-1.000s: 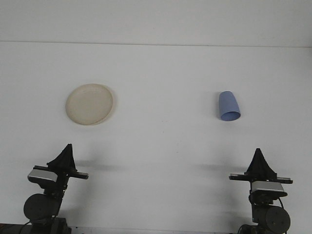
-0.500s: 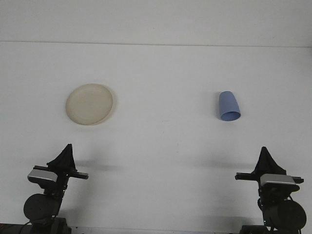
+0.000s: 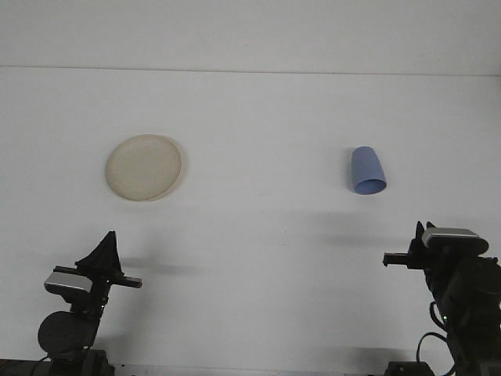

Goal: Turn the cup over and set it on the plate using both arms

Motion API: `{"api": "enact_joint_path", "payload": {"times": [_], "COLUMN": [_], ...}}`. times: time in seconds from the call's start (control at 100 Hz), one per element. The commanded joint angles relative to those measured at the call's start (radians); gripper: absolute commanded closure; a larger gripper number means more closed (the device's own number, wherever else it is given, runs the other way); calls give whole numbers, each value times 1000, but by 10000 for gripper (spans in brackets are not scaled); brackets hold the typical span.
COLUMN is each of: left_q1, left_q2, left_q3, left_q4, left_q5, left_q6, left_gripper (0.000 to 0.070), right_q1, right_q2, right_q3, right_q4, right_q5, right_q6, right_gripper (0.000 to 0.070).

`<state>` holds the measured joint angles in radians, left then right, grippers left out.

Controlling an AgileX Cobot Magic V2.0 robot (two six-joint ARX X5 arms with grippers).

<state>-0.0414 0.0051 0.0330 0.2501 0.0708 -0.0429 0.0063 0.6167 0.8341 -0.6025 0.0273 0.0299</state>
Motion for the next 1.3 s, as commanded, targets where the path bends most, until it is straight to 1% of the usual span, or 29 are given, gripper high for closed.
{"api": "enact_joint_path", "payload": {"times": [0.0, 0.04, 0.09, 0.45, 0.65, 0.97, 1.29], "left_q1": [1, 1, 1, 1, 1, 1, 1], "left_q2": [-1, -1, -1, -1, -1, -1, -1], "left_q3": [-18, -18, -18, -18, -18, -18, -18], "left_q4": [12, 12, 12, 12, 12, 12, 12], "left_q5": [0, 0, 0, 0, 0, 0, 0], "left_q6": [-2, -2, -2, -2, -2, -2, -2], "left_gripper": [688, 688, 688, 688, 688, 688, 688], "right_q1": [1, 1, 1, 1, 0, -13, -24], "right_q2": [27, 42, 58, 88, 206, 481, 719], "right_q3": [11, 11, 11, 11, 10, -7, -80], "right_q4": [-7, -13, -25, -55, -21, 251, 541], "right_q5": [-2, -2, -2, -1, 0, -1, -34], "right_q6": [0, 0, 0, 0, 1, -3, -21], "right_gripper": [286, 218, 183, 182, 183, 183, 183]}}
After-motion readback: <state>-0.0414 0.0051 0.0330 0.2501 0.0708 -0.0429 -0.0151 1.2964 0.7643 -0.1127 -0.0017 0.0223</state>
